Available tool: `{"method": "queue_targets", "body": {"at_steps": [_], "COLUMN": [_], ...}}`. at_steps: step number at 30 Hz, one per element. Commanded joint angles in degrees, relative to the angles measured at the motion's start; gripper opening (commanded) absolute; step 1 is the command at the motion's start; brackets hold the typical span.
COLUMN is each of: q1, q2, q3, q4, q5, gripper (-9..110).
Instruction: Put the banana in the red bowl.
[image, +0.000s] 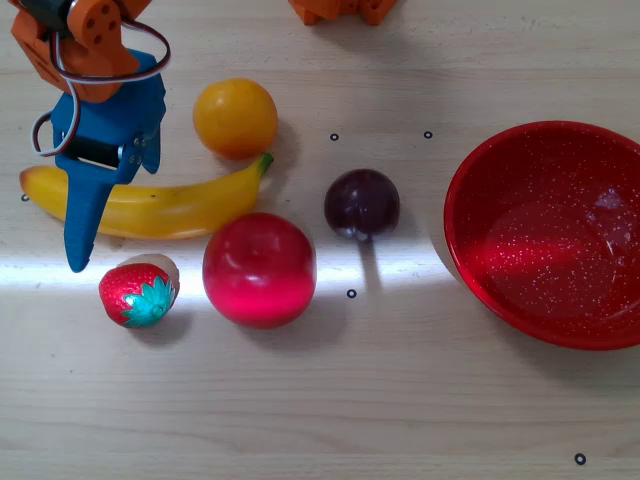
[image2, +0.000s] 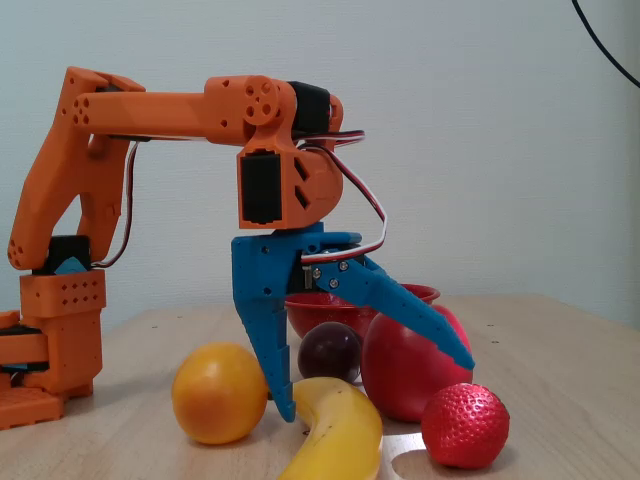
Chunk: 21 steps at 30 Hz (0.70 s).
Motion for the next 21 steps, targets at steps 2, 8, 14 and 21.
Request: {"method": "queue_targets", "body": {"at_steps": [2, 8, 14, 21], "q1": [-1.58, -2.11, -2.20, -1.93], "q2": [1.23, -0.79, -2.72, -4.83], "q3": [-4.13, -2.81, -2.37, -2.55], "q4": [0.09, -1.67, -2.81, -4.31], "q5": [-1.85, -3.43, -4.04, -4.31], "gripper": [56, 55, 54, 54]}}
